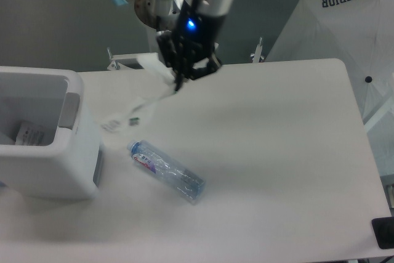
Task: Place the trash in the trash can
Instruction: 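Lift the paper and carry it over the white trash bin, then open the gripper to drop the paper into the bin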
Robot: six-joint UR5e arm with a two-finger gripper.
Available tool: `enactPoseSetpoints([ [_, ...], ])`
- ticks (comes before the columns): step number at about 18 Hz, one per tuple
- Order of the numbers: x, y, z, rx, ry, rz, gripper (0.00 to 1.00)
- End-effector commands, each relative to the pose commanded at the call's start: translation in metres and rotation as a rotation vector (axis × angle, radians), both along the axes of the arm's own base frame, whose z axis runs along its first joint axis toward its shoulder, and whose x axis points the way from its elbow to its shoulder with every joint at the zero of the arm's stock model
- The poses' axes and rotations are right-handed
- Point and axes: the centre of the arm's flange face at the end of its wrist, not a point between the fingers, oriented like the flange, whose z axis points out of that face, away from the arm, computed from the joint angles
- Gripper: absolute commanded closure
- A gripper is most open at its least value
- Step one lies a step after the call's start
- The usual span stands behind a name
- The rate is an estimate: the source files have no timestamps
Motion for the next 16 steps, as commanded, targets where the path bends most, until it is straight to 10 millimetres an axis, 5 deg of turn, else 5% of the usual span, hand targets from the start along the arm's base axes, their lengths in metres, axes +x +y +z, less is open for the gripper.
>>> enactPoseSetpoints([
  [7,0.073,0.033,0.032,0.099,0.019,-0.048,1.0],
  [16,0.105,0.096,-0.017,0.056,0.033,-0.134,0.98],
])
